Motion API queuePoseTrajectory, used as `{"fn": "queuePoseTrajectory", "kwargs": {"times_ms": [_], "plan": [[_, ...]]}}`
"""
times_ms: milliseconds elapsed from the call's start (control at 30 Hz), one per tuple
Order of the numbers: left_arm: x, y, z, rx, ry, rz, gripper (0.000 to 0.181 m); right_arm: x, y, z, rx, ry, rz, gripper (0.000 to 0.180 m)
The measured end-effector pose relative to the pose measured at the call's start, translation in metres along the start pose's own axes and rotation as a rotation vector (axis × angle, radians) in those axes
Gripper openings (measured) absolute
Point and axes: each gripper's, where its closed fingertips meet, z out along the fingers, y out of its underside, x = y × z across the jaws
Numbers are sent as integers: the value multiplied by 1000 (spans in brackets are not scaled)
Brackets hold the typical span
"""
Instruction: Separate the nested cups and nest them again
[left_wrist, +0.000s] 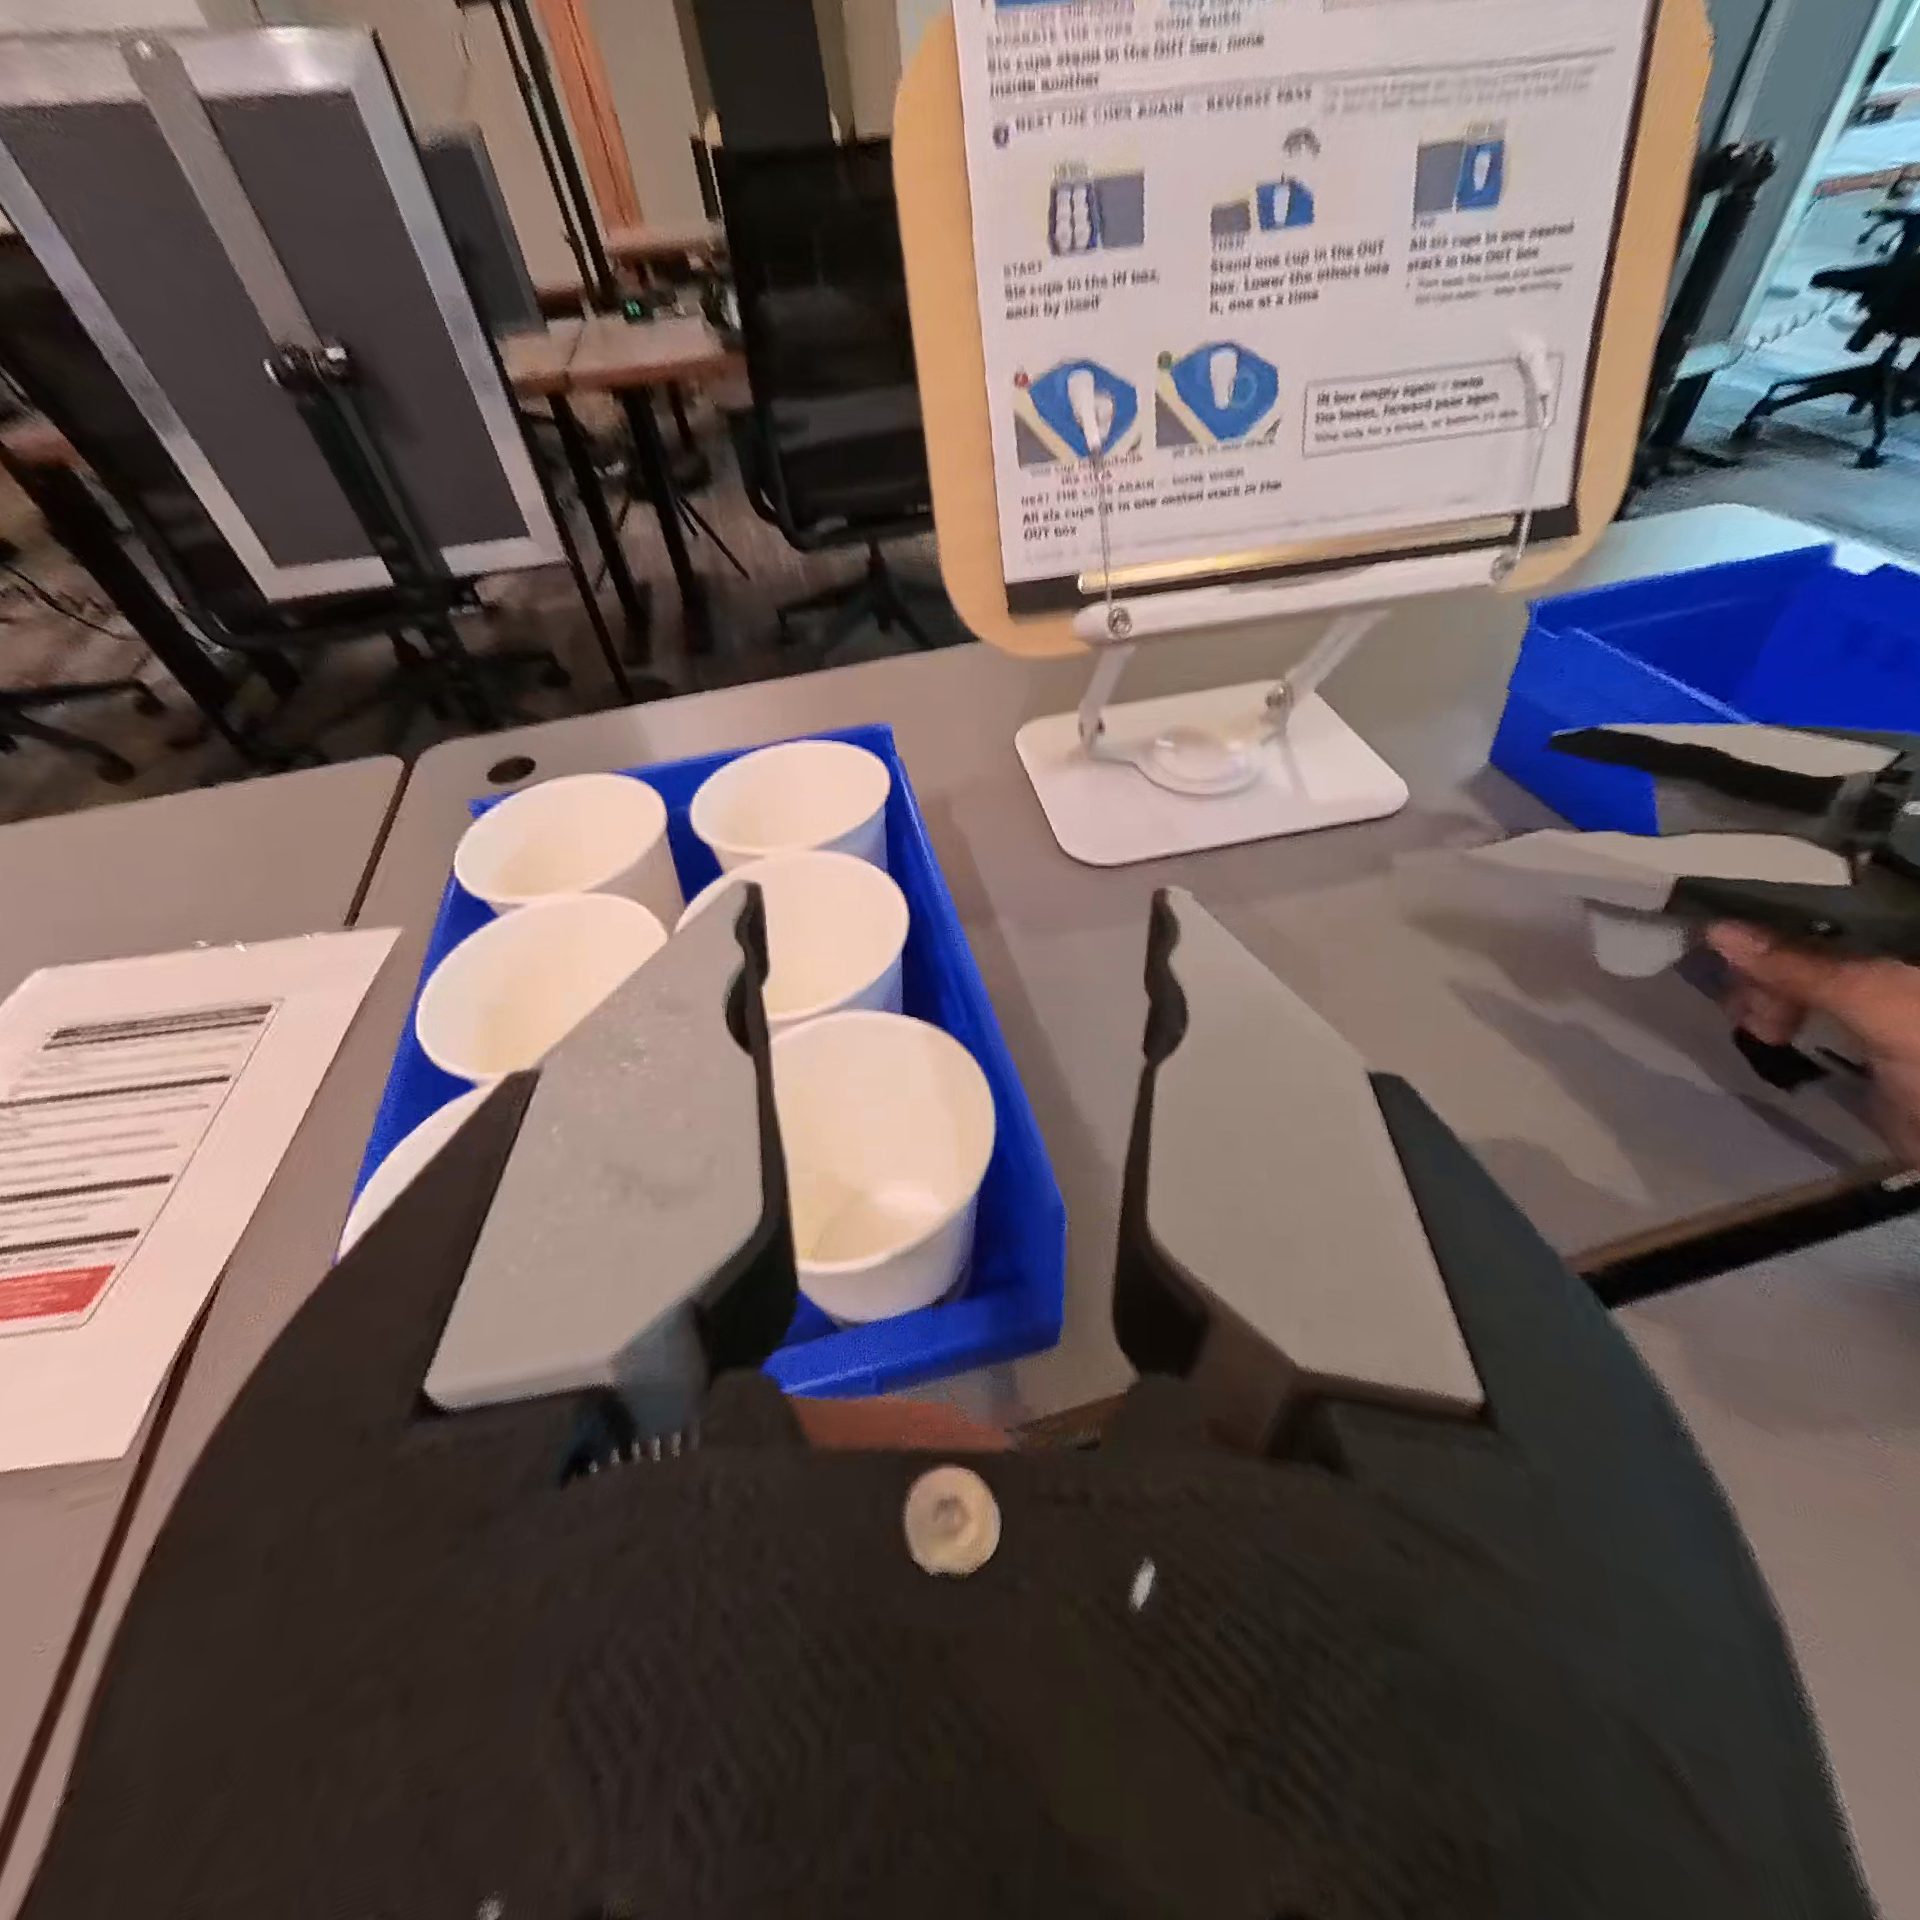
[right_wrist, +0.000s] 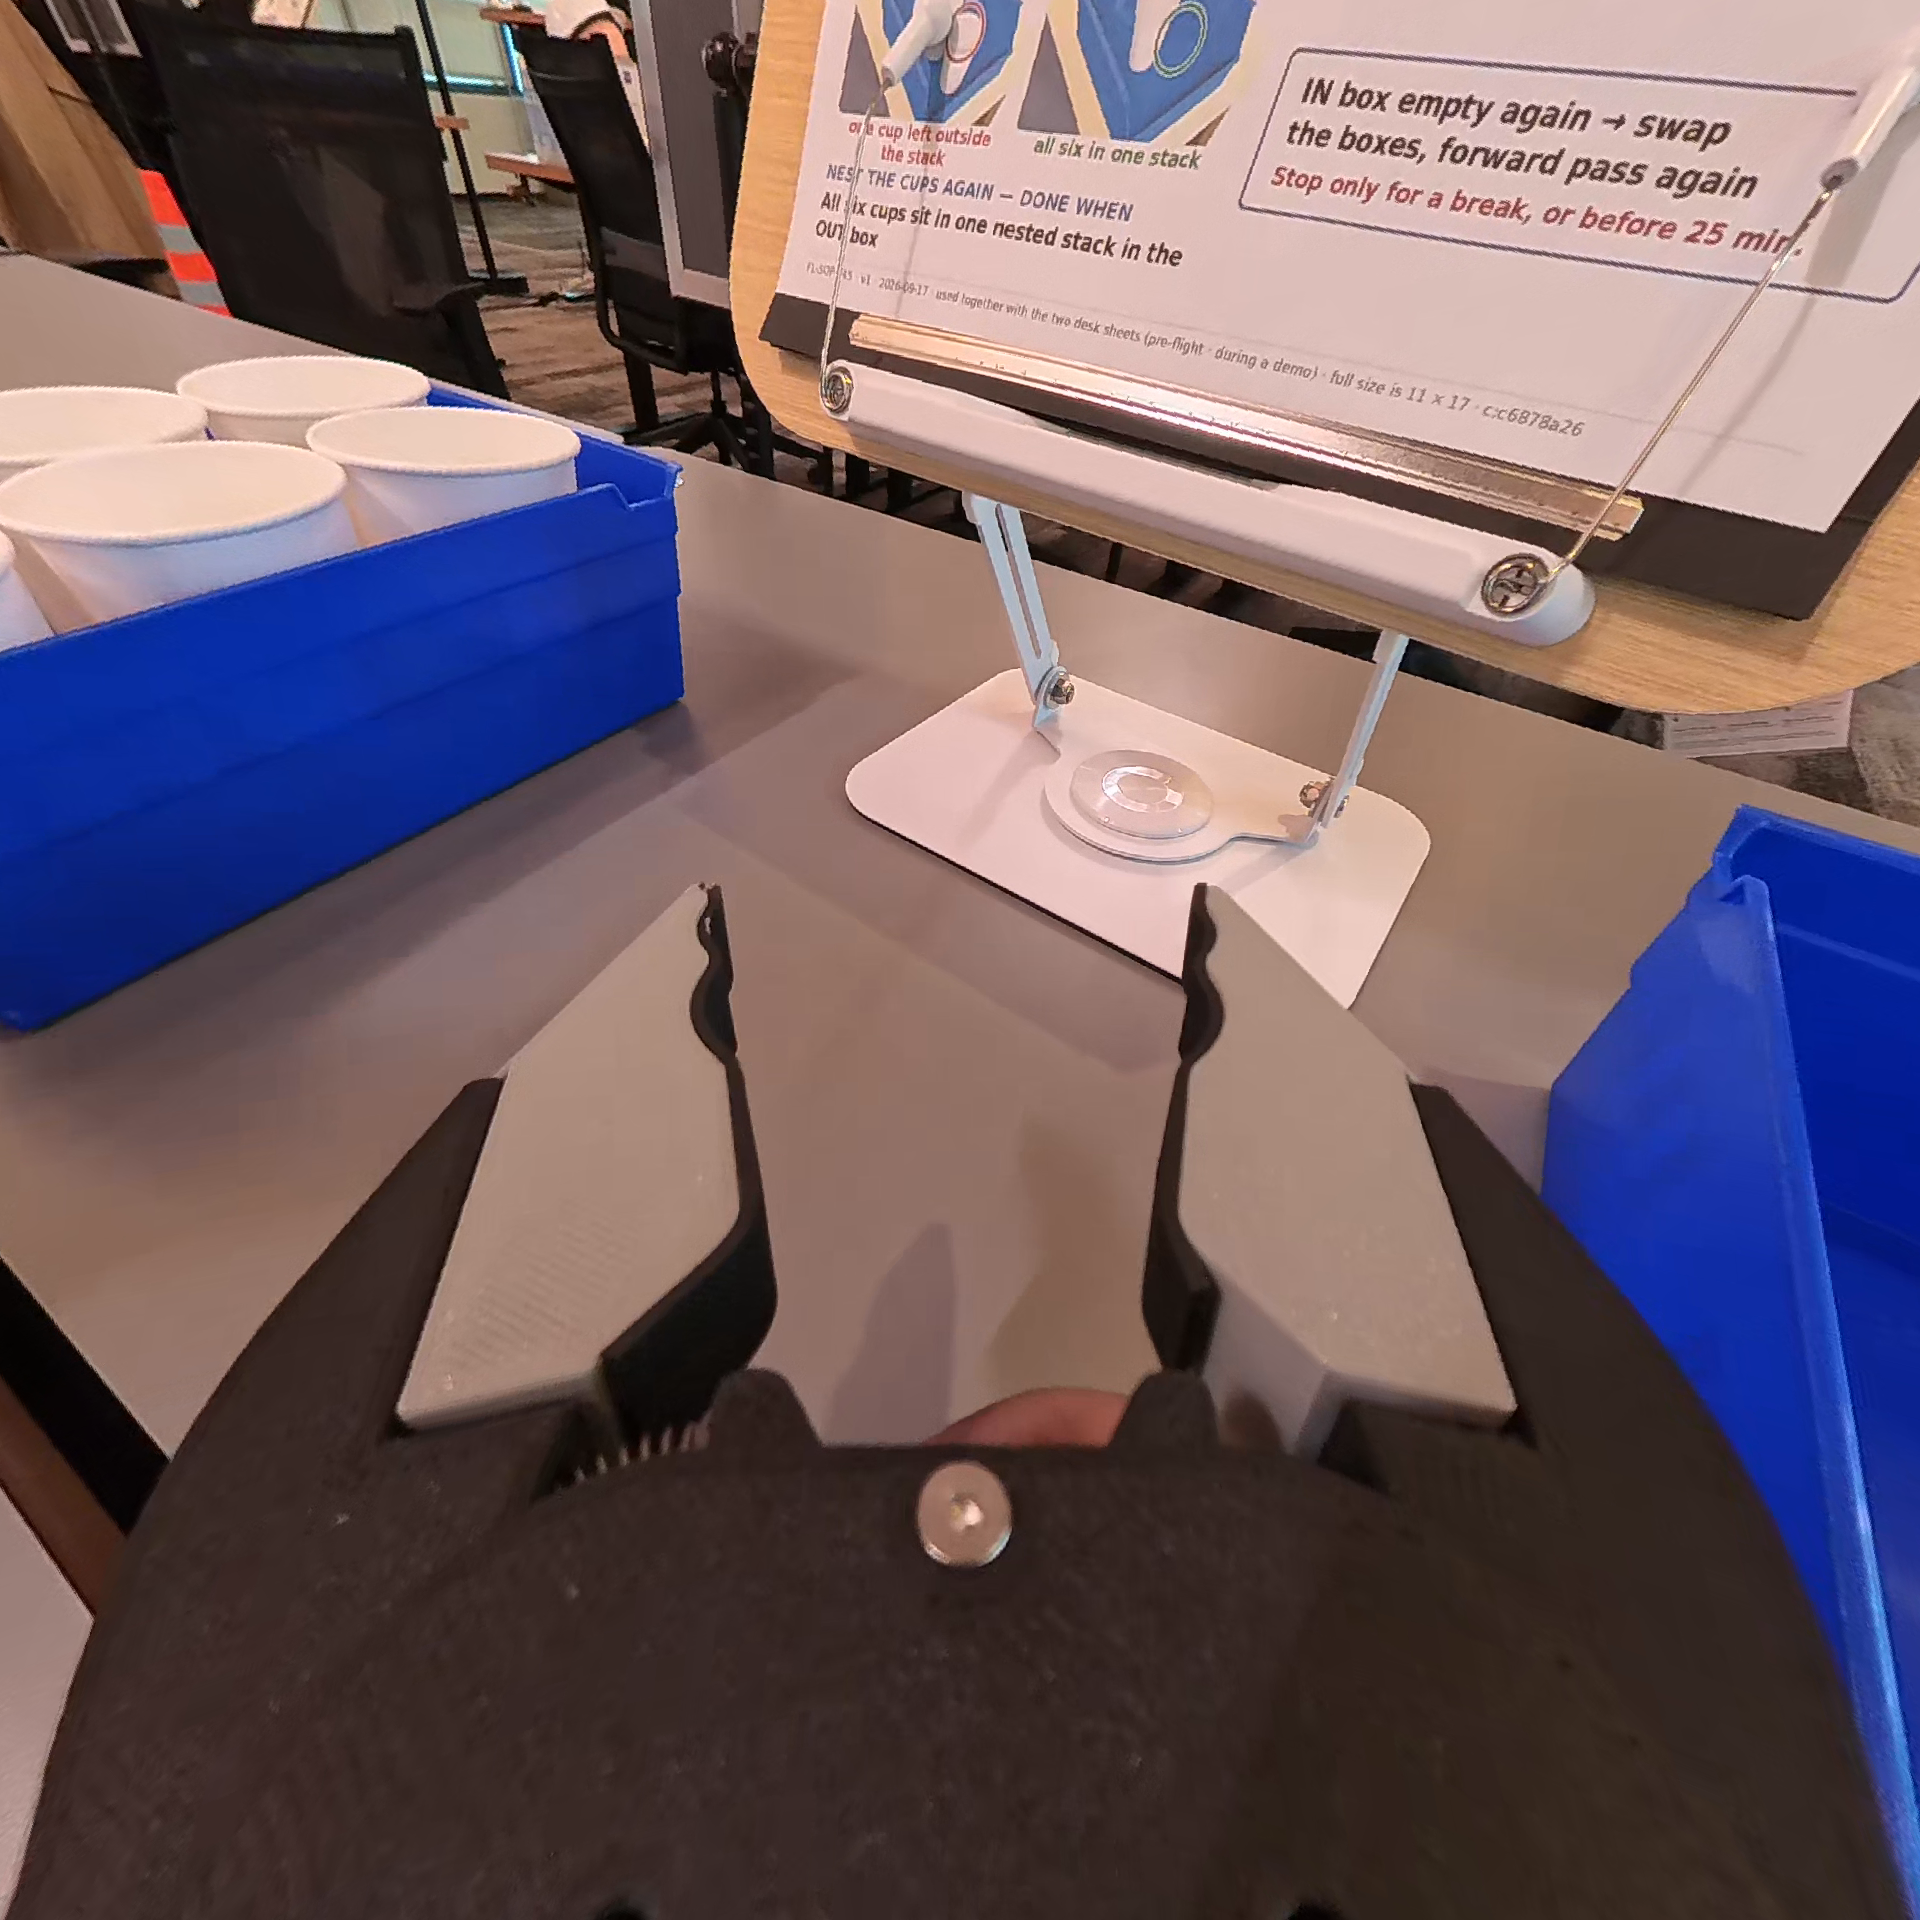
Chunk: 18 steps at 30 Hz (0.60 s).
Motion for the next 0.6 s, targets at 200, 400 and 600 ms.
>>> {"fn": "queuePoseTrajectory", "kwargs": {"times_ms": [200,400,600], "plan": [[-12,28,12,-127,-35,68,77,1,-1,-1,5,1,7,85],[-12,55,21,-221,25,34,77,2,-2,-2,7,-1,11,85],[-11,80,25,-329,32,126,77,2,-2,-2,9,-5,13,85]]}}
